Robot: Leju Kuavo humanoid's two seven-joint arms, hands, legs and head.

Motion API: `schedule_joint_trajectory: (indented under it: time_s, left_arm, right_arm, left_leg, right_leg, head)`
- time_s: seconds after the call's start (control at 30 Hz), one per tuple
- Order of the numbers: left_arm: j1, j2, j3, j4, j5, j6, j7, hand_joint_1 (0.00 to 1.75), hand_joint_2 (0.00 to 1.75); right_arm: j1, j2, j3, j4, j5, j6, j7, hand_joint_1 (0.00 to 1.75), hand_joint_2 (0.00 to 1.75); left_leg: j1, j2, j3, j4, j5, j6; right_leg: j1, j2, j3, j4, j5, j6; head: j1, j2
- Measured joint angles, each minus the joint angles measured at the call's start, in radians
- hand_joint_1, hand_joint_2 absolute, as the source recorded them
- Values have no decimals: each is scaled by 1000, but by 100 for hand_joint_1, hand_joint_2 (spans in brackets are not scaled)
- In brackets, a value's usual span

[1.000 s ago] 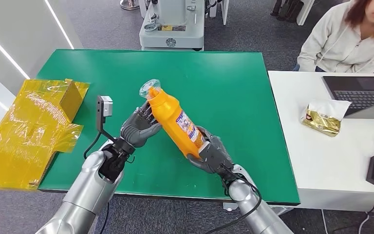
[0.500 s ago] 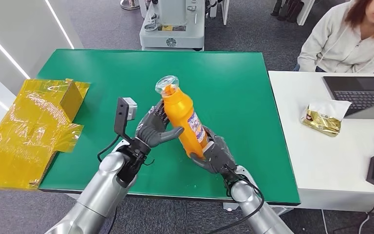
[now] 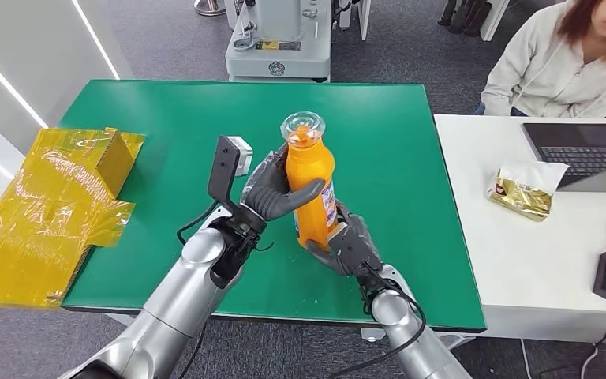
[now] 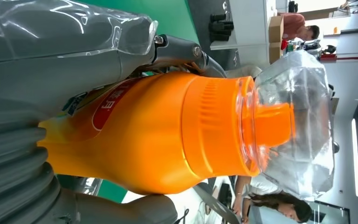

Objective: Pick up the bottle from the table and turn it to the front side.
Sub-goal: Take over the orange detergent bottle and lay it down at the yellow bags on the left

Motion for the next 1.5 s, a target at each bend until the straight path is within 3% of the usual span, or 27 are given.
schedule_joint_trajectory:
  time_s: [0.3,0.37,0.43,0.5,0.67,0.77,1.0,1.23,1.37,1.5]
  left_arm:
    - [-45,-15,0,69,-46,-9,12,175,175]
    - [-49,-18,0,79,-64,-11,6,175,175]
    - [-53,-19,-2,85,-84,-11,-2,175,175]
    - [-57,-19,-5,87,-102,-12,-15,175,175]
    - [-65,-11,-9,87,-161,18,-49,175,175]
    - [-76,15,-8,70,-256,103,-87,175,175]
    - [-195,102,33,25,-592,315,-127,175,175]
    - [-259,136,45,26,-762,398,-134,175,175]
    - [-284,171,44,46,-1009,545,-103,175,175]
    - [-303,230,37,101,-1351,695,16,175,175]
  right_arm:
    - [-2,10,-6,1,4,5,17,174,175]
    - [-2,10,-8,0,4,5,18,124,175]
    - [-1,10,-11,-2,5,5,19,39,175]
    - [1,10,-15,-9,5,7,20,2,175]
    - [8,10,-23,-57,-6,8,13,0,175]
    - [32,8,-37,-120,-30,6,1,0,175]
    - [120,-12,-74,-340,-89,20,-16,0,175]
    - [149,-29,-76,-426,-94,32,-31,0,175]
    - [159,-44,-68,-452,-107,24,-62,0,175]
    - [182,-71,-66,-527,-111,6,-78,0,175]
  left_leg:
    - [0,0,0,0,0,0]
    - [0,0,0,0,0,0]
    - [0,0,0,0,0,0]
    - [0,0,0,0,0,0]
    - [0,0,0,0,0,0]
    - [0,0,0,0,0,0]
    - [0,0,-1,0,0,0]
    - [0,0,-1,0,0,0]
    - [0,0,-1,0,0,0]
    - [0,1,0,0,0,0]
  right_leg:
    - [0,0,0,0,0,0]
    - [0,0,0,0,0,0]
    - [0,0,0,0,0,0]
    - [0,0,0,0,0,0]
    - [0,0,-1,0,0,0]
    - [0,0,-1,0,0,0]
    - [0,0,-1,1,0,0]
    - [0,0,-1,0,0,0]
    - [0,1,-1,0,0,0]
    - [0,1,-1,1,0,0]
  head:
    - [0,0]
    - [0,0]
    - [0,0]
    - [0,0]
    - [0,0]
    - [0,0]
    - [0,0]
    - [0,0]
    - [0,0]
    - [0,0]
